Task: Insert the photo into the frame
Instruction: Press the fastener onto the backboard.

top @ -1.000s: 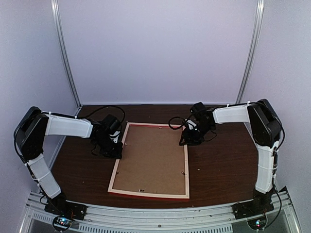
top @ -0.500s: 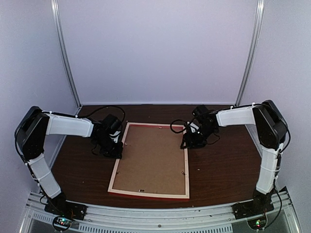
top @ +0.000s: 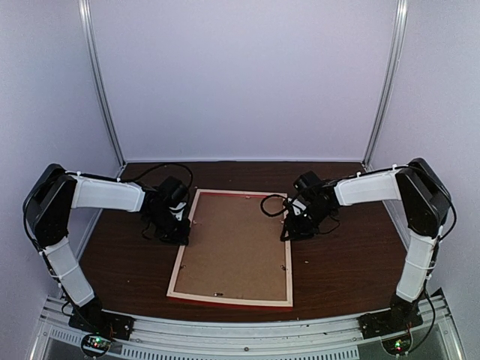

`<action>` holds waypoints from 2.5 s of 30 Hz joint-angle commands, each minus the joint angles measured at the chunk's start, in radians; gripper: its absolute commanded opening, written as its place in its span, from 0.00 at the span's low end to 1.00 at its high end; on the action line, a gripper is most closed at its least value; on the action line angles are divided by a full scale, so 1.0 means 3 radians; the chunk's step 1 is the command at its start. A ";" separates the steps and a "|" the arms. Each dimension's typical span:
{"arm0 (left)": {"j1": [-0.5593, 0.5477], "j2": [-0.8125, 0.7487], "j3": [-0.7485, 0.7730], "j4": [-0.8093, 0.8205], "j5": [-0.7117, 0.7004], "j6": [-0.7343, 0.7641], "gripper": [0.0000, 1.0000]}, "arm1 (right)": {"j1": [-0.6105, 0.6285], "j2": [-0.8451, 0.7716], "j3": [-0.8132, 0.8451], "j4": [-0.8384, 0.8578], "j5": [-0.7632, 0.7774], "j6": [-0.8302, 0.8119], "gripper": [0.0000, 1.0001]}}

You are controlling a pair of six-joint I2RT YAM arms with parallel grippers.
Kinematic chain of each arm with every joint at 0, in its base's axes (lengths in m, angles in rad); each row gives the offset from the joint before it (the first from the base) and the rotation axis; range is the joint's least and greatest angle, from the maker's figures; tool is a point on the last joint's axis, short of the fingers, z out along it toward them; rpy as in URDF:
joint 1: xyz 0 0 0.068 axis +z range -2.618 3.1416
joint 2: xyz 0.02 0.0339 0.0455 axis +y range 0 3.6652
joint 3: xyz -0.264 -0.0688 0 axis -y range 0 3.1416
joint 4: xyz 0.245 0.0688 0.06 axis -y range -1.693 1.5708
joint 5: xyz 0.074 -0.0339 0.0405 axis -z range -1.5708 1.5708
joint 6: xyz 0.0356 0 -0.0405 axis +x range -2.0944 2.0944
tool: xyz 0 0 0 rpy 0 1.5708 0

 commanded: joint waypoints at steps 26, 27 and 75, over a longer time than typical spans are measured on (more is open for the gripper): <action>-0.0201 0.0136 -0.0058 0.0222 0.0015 -0.0215 0.25 | -0.0033 -0.0027 0.0298 -0.0446 0.0353 -0.0269 0.68; -0.0202 0.0138 -0.0055 0.0223 0.0015 -0.0216 0.25 | -0.0014 -0.0089 0.0229 -0.0424 0.0337 -0.0262 0.69; -0.0231 0.0256 -0.0009 0.0246 0.0064 -0.0172 0.25 | 0.0299 -0.0292 -0.0282 -0.0586 0.0281 -0.0716 0.41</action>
